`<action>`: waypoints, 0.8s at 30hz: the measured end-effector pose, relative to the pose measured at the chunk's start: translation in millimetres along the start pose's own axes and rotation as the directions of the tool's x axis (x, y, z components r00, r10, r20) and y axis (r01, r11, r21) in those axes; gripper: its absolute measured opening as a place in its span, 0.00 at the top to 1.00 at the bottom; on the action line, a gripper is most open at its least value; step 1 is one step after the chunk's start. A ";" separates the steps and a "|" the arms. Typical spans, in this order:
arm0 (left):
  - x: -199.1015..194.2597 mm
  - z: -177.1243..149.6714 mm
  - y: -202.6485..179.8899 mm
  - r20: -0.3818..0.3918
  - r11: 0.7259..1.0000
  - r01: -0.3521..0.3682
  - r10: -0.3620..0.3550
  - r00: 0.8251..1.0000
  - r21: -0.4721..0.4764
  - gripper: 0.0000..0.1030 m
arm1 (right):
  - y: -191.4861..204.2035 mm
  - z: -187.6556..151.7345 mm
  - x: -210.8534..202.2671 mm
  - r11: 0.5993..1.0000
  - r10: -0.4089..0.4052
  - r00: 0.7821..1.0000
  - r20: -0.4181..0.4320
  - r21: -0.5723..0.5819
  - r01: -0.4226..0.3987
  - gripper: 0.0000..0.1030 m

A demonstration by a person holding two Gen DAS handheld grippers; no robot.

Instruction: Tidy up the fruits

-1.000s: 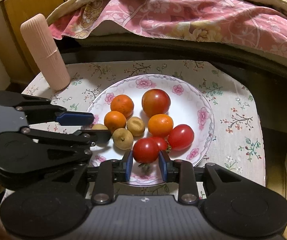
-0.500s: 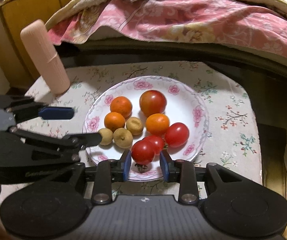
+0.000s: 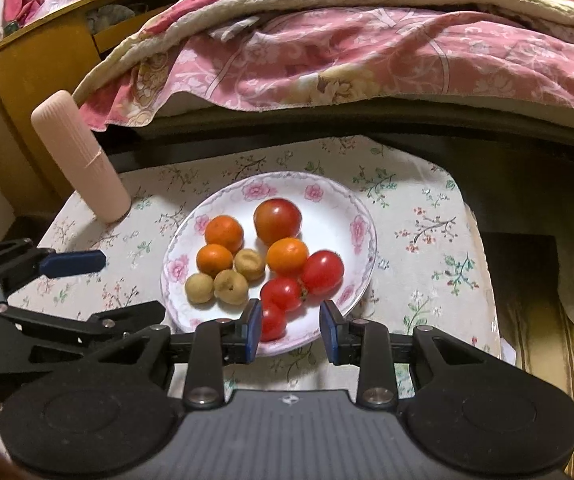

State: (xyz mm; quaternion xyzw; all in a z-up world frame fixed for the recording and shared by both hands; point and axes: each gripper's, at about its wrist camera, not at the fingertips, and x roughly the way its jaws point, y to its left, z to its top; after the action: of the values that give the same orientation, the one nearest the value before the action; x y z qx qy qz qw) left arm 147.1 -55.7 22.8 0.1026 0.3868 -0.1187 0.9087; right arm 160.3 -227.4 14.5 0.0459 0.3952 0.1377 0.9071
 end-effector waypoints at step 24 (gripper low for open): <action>-40.6 -49.9 -23.0 -0.009 0.996 -0.074 0.073 0.997 -0.047 0.01 | 25.7 -65.1 -43.6 0.998 0.039 0.999 -0.037 0.045 -0.038 0.67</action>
State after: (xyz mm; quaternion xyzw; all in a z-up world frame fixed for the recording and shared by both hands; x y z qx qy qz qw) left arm 79.0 -58.1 16.2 0.0956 0.3889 -0.0756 0.9132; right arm 78.9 -216.8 5.6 0.0711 0.4143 0.1472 0.8953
